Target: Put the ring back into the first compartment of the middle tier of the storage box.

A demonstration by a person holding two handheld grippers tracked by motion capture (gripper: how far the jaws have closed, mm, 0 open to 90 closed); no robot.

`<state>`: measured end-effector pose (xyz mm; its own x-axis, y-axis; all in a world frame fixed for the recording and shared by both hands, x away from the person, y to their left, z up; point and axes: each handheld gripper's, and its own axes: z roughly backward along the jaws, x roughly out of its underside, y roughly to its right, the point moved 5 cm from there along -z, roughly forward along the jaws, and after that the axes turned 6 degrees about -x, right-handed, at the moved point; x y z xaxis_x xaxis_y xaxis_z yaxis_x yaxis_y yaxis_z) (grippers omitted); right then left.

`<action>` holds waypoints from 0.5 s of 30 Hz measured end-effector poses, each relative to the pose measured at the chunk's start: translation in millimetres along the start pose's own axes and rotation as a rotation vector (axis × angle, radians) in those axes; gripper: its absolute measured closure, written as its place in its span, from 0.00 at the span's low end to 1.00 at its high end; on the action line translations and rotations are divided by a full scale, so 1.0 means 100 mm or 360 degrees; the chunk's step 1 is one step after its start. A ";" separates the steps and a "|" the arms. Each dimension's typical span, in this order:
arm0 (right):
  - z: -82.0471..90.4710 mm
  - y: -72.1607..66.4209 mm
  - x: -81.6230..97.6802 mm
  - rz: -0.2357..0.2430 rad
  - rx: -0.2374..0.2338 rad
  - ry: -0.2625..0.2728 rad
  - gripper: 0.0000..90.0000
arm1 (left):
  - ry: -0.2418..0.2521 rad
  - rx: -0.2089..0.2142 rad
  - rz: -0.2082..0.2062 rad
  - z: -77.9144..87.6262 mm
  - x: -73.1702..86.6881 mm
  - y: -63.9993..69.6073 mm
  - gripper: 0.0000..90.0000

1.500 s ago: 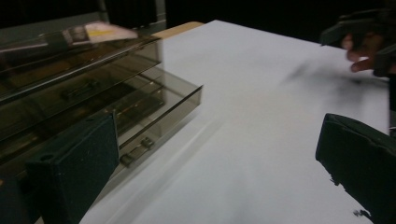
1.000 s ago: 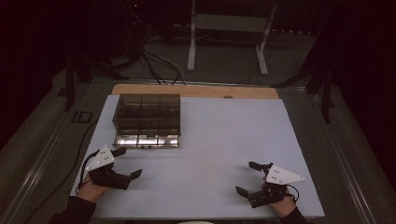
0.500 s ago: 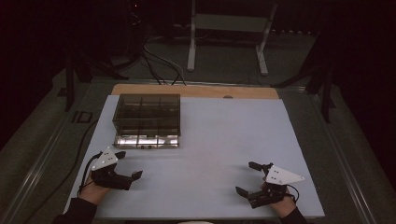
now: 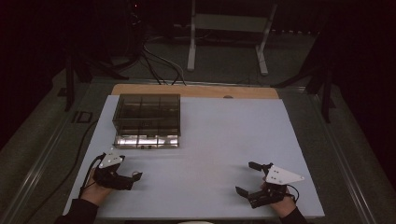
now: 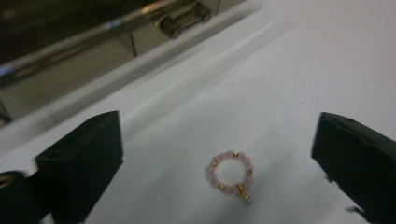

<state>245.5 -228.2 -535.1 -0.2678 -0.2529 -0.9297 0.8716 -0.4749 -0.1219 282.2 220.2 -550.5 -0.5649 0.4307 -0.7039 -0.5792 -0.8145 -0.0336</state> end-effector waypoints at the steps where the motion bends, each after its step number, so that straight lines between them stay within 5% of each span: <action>1: 0.00 0.00 0.00 -0.0001 -0.0001 -0.0001 0.00 | -0.0001 -0.0011 -0.0005 0.00 0.01 0.00 0.08; 15: -0.01 0.00 0.00 0.0002 -0.0004 -0.0005 0.00 | -0.0088 -0.0005 -0.0010 -0.01 0.04 0.00 0.55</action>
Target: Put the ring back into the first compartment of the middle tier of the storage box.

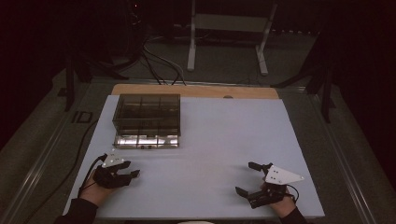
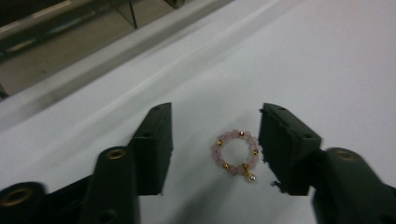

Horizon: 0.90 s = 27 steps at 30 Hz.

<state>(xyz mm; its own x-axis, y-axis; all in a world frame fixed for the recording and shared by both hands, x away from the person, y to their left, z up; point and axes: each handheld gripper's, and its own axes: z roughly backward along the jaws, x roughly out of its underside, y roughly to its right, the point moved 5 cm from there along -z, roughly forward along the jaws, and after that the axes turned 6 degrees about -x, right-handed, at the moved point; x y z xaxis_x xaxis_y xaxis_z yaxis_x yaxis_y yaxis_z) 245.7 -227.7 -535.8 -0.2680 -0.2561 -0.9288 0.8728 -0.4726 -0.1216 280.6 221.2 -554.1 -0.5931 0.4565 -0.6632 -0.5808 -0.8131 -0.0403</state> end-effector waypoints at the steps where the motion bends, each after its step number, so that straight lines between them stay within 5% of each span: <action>1: 0.00 0.00 0.00 -0.0001 0.0000 0.0000 0.00 | -0.0004 -0.0002 0.0003 -0.01 0.00 0.00 0.57; 7: 0.00 0.00 0.00 -0.0008 0.0000 0.0005 0.00 | -0.0043 0.0062 0.0001 -0.06 0.03 0.00 0.75; 27: -0.01 0.00 0.00 -0.0016 -0.0005 0.0001 0.00 | -0.0093 0.0074 -0.0064 -0.08 0.03 0.00 0.97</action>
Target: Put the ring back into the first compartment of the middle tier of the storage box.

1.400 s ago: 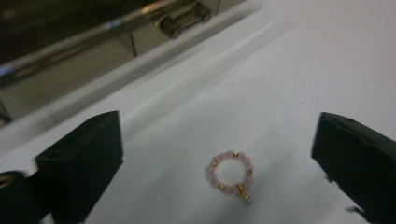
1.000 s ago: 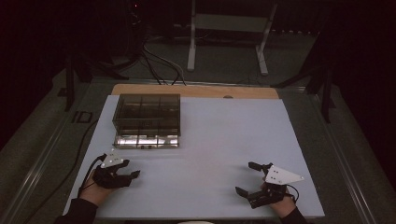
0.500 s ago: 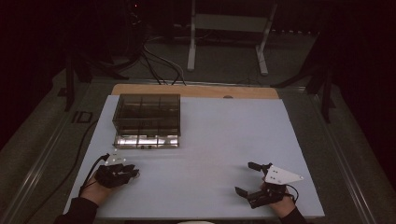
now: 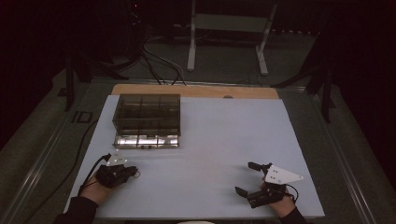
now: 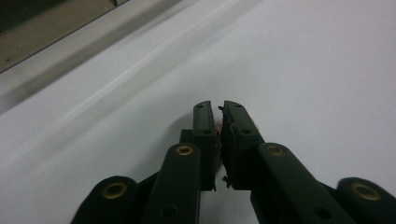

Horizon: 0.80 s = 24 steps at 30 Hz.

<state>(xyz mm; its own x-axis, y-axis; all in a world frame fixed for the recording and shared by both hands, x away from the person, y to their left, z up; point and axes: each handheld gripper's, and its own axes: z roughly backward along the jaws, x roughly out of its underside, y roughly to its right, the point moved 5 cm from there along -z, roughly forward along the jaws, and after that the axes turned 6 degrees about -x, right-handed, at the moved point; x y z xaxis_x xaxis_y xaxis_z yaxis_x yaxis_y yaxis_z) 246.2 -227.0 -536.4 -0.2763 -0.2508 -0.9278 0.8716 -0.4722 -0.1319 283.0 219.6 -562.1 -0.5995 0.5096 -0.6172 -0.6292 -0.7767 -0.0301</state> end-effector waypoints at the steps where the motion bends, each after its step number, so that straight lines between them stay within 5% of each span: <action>1: 0.00 0.00 0.00 -0.0001 0.0000 0.0001 0.00 | -0.0002 -0.0004 -0.0003 0.00 0.00 0.00 0.97; 6: 0.00 0.00 0.00 0.0004 0.0003 -0.0007 0.00 | -0.0026 -0.0026 -0.0047 0.00 -0.01 0.02 1.00; 24: 0.01 0.00 0.00 0.0011 0.0022 -0.0005 0.00 | -0.0037 -0.0032 -0.0052 0.02 -0.05 0.07 1.00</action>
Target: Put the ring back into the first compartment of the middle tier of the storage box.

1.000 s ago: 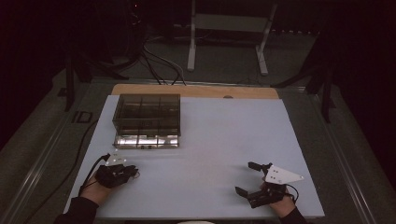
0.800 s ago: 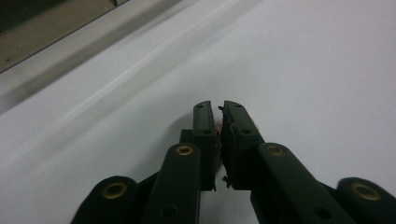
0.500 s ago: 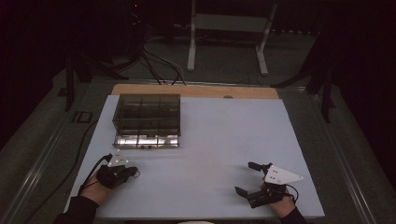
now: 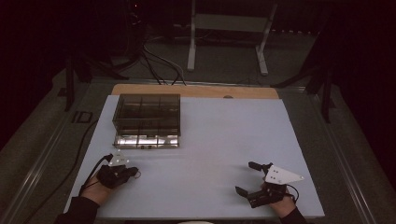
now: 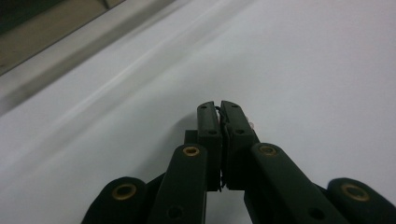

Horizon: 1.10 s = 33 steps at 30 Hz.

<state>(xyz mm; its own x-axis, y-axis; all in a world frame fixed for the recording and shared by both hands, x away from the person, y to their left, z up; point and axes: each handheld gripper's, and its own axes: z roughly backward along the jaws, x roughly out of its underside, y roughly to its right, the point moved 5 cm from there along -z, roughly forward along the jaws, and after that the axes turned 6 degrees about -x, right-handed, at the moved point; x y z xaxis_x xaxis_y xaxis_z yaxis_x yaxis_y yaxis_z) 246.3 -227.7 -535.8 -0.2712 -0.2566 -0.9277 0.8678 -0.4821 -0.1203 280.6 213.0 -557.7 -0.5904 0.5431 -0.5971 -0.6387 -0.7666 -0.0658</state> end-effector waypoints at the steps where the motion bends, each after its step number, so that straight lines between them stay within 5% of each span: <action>1: 0.00 0.00 0.00 0.0000 -0.0001 0.0000 0.00 | 0.0010 0.0011 0.0002 0.01 -0.01 0.01 1.00; 20: -0.01 -0.01 0.00 -0.0003 -0.0009 -0.0005 0.00 | 0.0081 0.0036 0.0023 0.15 -0.10 0.00 1.00; 33: -0.01 -0.01 0.00 0.0002 -0.0004 -0.0011 0.00 | 0.0119 0.0046 -0.0022 0.25 -0.20 0.07 1.00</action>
<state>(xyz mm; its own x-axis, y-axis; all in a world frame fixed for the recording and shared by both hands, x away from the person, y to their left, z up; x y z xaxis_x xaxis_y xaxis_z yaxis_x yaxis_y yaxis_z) 245.9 -226.7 -536.4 -0.2731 -0.2633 -0.9253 0.8692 -0.4796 -0.1201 275.4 205.2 -526.6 -0.5433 0.5258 -0.6545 -0.6613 -0.7483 -0.0522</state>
